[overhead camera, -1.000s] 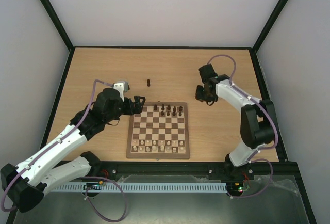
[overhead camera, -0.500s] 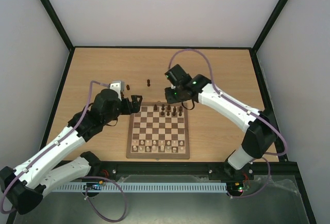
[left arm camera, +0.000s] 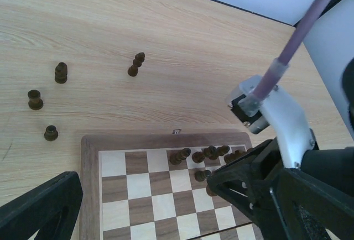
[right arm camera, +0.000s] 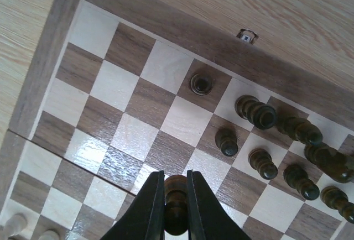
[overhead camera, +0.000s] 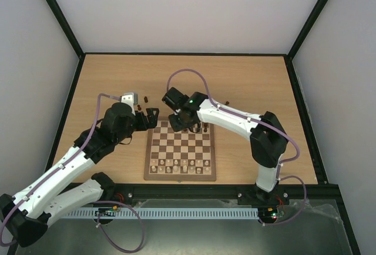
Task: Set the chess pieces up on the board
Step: Place the chess piece on the chessboard.
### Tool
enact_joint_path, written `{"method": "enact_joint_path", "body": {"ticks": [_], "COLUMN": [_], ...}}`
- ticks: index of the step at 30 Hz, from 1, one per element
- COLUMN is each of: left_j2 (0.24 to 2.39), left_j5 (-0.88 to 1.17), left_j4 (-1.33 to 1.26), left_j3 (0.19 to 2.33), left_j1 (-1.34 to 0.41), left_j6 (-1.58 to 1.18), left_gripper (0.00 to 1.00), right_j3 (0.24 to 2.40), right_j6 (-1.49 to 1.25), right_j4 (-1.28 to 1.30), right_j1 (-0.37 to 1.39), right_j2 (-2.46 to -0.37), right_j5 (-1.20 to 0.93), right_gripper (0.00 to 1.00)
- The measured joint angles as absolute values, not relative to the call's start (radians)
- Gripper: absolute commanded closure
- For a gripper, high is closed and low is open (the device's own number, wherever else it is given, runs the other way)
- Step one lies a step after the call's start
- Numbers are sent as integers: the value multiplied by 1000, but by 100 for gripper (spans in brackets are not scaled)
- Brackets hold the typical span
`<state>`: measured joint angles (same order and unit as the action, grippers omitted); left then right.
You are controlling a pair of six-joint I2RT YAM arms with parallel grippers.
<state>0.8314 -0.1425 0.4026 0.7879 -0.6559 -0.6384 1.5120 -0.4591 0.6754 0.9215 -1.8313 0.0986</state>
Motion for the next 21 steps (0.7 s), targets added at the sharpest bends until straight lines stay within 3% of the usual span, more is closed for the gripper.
{"method": "enact_joint_path", "body": {"ticks": [21], "left_j2": [825], "left_j5": [-150], "left_j4": [413], "left_j3": [788], "left_j1": [-656], "left_j6": [-640], "left_gripper": [0], "right_j3": [1533], "right_j6": [-457], "right_j4": [646], "right_j1": [930], "right_j2": [-1958], "right_j5": [140], "right_gripper": [91]}}
